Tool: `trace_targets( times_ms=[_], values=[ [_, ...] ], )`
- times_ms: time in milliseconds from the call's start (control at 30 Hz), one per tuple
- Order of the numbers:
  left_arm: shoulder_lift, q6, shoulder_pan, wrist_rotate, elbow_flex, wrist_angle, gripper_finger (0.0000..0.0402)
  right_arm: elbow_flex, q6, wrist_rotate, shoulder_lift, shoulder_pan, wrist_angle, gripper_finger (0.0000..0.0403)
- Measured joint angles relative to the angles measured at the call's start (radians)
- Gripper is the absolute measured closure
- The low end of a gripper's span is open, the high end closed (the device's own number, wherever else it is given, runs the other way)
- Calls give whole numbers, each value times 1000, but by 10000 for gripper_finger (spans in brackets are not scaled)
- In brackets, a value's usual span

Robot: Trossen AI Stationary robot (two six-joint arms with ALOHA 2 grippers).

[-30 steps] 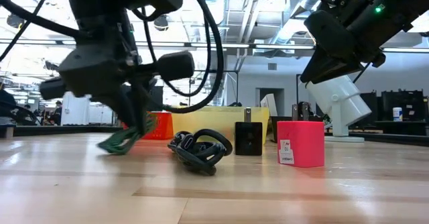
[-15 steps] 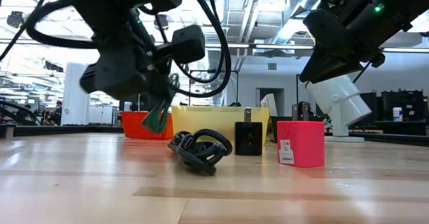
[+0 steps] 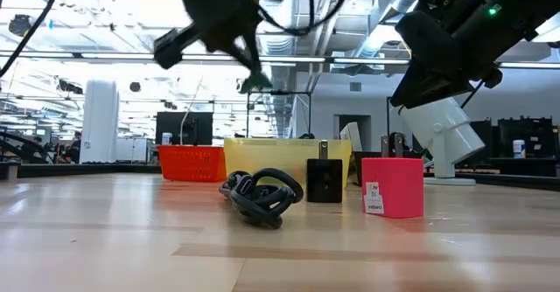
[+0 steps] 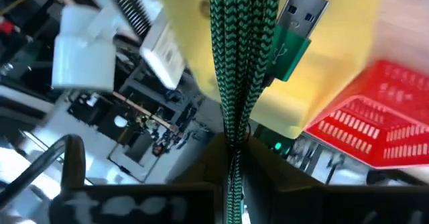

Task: Pick and place items into bin
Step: Put the green charger cable into the yellow bin

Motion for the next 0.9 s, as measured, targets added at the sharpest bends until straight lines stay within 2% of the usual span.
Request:
trace_targets(
  times_ms=[133, 333, 600, 900],
  values=[
    [-61, -21, 62, 90, 40, 2, 394, 0, 0, 0, 0, 0, 2, 254],
    [-139, -51, 215, 314, 58, 42, 394, 0, 0, 0, 0, 0, 2, 254],
    [-154, 43, 436, 500, 52, 65, 394, 0, 0, 0, 0, 0, 7, 257],
    [-154, 129, 520, 775, 46, 200, 394, 0, -1, 13, 0, 0, 2, 261]
  ],
)
